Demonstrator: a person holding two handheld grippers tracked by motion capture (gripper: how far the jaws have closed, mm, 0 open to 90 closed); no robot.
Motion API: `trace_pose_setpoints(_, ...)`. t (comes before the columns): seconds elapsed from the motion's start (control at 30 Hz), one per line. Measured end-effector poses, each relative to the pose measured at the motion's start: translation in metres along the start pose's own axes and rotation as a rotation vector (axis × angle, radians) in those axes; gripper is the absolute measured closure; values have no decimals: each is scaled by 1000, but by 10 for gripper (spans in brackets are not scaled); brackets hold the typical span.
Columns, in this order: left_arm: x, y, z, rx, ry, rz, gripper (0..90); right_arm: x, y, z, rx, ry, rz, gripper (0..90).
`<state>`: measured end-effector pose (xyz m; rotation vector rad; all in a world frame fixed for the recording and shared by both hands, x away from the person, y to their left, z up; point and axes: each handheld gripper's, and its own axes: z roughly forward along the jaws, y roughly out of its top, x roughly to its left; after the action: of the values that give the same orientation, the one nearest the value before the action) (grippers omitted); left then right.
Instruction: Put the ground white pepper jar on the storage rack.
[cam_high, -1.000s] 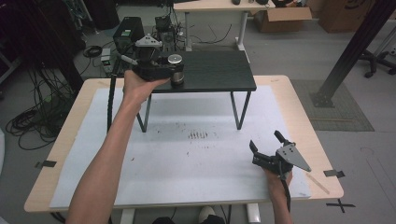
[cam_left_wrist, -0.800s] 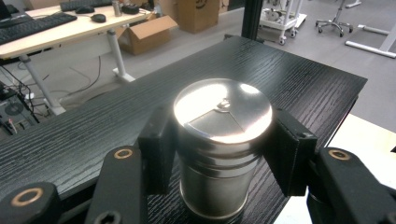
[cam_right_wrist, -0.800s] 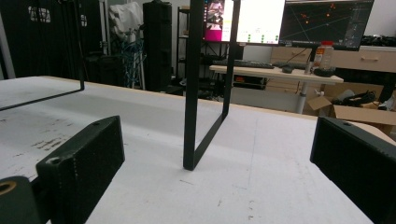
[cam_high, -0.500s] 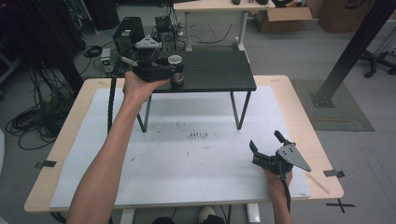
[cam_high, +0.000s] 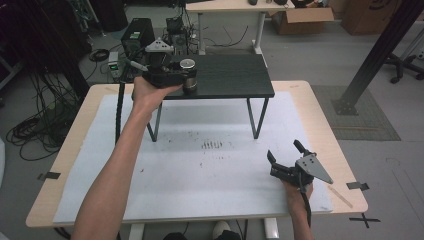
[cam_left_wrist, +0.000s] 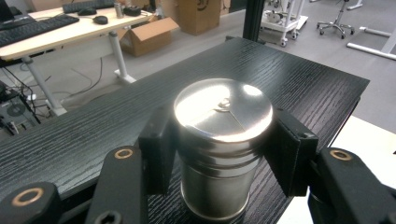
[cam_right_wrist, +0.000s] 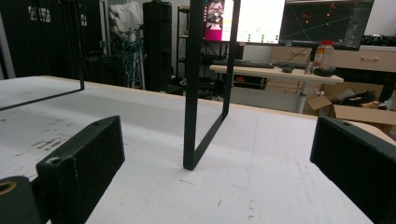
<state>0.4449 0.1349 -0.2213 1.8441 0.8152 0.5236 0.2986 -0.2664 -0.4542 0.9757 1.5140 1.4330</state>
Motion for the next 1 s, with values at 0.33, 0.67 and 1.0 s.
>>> trace_pose_setpoints(0.33,0,1,-3,-12,17,-23,249,0,0,0,0,0,1,25)
trace_pose_setpoints(0.67,0,1,-6,-4,33,-34,3,0,0,0,0,0,2,26)
trace_pose_setpoints(1.0,-1,1,-19,-6,17,5,5,0,0,0,0,0,0,25)
